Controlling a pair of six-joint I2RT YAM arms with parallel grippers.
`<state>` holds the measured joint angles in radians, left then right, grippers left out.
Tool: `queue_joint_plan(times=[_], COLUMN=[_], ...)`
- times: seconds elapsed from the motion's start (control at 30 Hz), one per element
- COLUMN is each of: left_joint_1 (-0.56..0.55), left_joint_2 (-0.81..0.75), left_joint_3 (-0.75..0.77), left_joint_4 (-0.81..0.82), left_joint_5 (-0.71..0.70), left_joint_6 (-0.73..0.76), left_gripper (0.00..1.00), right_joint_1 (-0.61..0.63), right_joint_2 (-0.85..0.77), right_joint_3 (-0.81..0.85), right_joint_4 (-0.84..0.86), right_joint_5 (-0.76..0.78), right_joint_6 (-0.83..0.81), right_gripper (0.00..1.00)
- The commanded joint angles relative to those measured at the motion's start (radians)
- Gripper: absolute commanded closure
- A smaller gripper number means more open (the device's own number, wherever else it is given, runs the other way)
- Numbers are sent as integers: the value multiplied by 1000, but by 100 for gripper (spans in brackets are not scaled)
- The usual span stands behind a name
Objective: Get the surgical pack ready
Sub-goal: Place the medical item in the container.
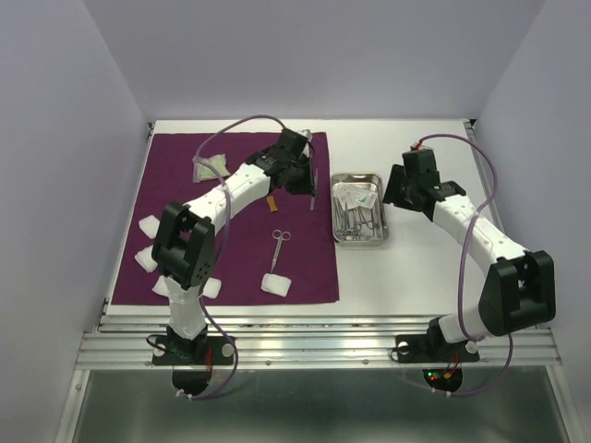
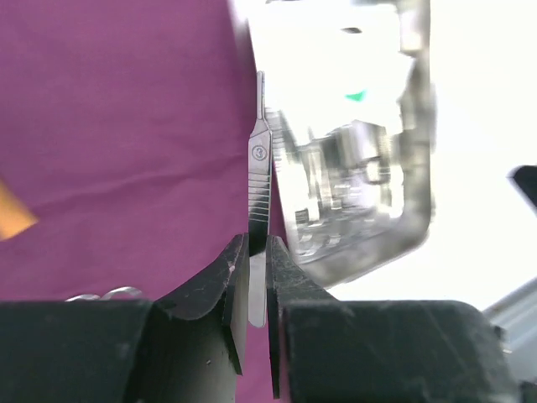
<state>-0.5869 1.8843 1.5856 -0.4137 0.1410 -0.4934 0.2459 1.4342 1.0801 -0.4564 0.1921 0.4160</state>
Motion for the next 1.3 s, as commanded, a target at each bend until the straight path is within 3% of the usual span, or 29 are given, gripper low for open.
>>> queue_joint_plan(times=[0.0, 0.67, 1.1, 1.27], left_joint_1=[-43, -152, -168, -174], left_joint_2=[19, 150, 139, 139], left_joint_3=[88, 71, 7, 4], left_joint_4=[95, 239, 228, 213], left_joint_5=[55, 0, -35, -41], left_joint_6=[-91, -284, -329, -330], left_gripper=[91, 90, 80, 67], right_joint_1=[-3, -3, -3, -3], right_joint_2=[-49, -86, -89, -92], right_joint_3=[3, -34, -36, -37], right_joint_4=[36, 27, 27, 27], right_joint_5=[27, 30, 29, 26], right_joint_6=[1, 1, 1, 0], right_gripper=[43, 43, 43, 43])
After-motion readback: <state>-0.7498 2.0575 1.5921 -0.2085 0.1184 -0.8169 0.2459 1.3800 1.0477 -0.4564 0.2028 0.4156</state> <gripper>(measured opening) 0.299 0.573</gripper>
